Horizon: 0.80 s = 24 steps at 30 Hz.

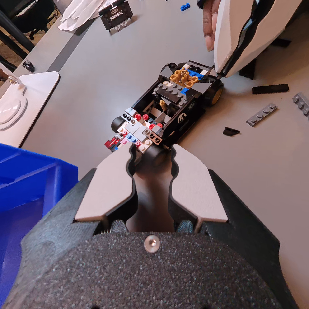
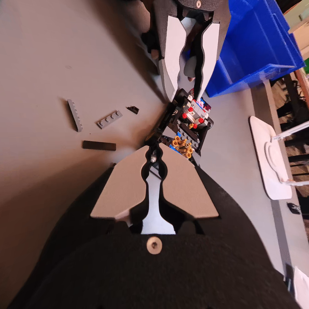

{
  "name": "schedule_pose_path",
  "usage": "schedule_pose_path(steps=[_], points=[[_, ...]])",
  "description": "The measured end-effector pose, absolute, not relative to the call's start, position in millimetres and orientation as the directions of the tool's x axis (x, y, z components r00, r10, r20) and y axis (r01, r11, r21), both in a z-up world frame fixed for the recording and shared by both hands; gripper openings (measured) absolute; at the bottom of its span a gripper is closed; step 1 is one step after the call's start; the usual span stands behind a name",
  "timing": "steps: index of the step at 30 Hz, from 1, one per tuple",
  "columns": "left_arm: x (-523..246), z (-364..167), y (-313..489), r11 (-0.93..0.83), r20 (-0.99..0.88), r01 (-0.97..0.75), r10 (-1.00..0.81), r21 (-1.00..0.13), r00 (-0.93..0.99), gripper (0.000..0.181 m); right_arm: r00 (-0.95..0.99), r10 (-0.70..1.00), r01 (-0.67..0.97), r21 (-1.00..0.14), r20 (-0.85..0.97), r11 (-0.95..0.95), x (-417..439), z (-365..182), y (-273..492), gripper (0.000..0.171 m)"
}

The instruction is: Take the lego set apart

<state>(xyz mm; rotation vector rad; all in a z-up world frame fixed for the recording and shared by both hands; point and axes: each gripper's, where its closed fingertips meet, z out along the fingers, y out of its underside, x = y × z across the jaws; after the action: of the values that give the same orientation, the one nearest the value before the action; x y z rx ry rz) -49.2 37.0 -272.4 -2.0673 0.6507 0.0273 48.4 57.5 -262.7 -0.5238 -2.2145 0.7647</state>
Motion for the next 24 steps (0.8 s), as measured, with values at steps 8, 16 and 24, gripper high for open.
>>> schedule_pose_path(steps=[8,16,24], points=[[-46.3,-272.3,39.3,-0.410,-0.283,-0.473,-0.443,-0.780,0.851,0.038,-0.727,0.604,0.125,-0.802,0.327,0.584,61.2,-250.3,50.8,0.000],[-48.1,-272.5,38.8,-0.415,-0.283,-0.470,-0.436,-0.779,0.854,0.039,-0.668,0.627,0.128,-0.768,0.401,0.627,55.4,-247.9,59.2,0.010],[-48.9,-272.4,38.8,-0.418,-0.281,-0.467,-0.433,-0.779,0.857,0.039,-0.556,0.402,0.041,-0.459,0.727,0.887,44.1,-266.2,60.7,0.013]])
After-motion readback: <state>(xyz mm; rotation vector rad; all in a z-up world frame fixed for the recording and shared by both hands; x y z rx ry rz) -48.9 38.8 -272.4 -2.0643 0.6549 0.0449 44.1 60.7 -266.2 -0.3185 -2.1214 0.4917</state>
